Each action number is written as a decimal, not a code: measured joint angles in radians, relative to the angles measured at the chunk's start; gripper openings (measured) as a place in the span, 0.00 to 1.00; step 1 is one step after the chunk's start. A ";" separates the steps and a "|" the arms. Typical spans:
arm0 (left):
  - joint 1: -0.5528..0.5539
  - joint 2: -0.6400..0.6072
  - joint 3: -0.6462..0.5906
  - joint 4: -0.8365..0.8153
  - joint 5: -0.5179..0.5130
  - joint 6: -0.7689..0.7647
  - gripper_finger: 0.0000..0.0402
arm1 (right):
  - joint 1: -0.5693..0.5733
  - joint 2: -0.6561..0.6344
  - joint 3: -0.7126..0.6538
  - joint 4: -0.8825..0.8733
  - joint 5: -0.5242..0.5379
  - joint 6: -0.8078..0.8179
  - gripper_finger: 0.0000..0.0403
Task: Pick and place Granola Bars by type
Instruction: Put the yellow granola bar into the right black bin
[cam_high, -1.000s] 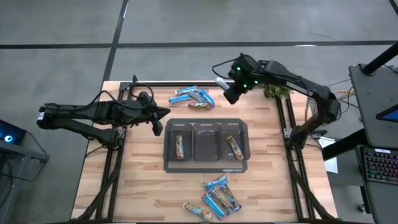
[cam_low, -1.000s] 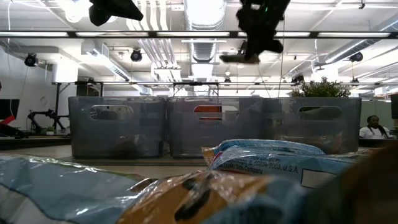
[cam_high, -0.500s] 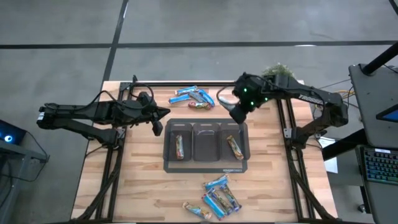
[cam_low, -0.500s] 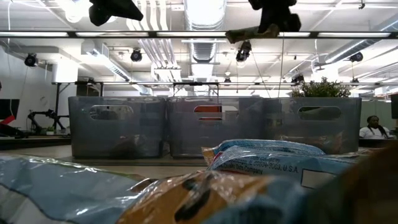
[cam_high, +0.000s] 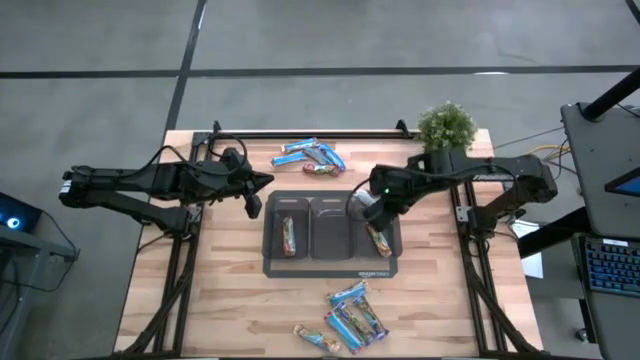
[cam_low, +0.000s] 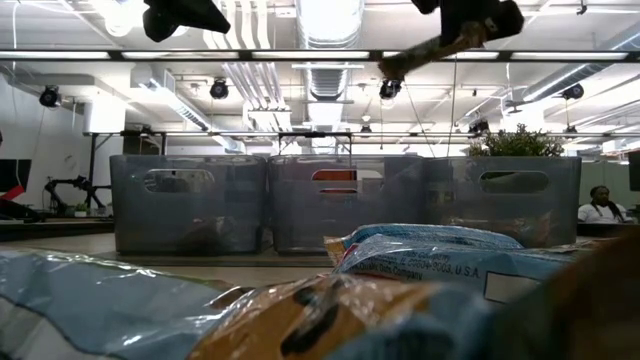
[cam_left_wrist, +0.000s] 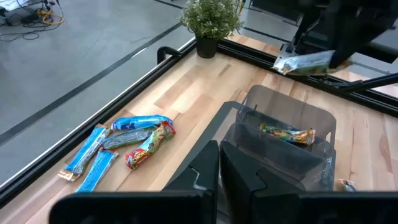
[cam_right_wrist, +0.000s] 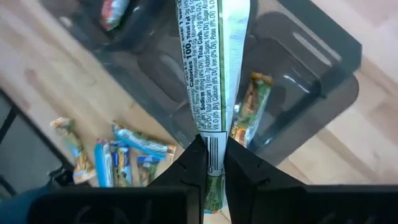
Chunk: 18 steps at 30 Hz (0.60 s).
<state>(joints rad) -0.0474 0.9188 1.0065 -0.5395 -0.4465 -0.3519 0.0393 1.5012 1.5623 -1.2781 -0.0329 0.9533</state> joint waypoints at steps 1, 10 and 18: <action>0.000 0.000 0.000 0.000 0.000 0.000 0.00 | 0.007 0.000 -0.012 0.001 0.008 0.030 0.07; 0.000 0.000 0.000 0.000 0.000 0.000 0.00 | 0.064 0.002 -0.172 0.032 0.010 0.294 0.07; 0.000 0.000 0.000 0.000 0.000 0.000 0.00 | 0.083 0.002 -0.335 0.229 0.009 0.439 0.07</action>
<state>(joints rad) -0.0471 0.9188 1.0065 -0.5396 -0.4465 -0.3519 0.1226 1.5036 1.2272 -1.0493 -0.0237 1.3926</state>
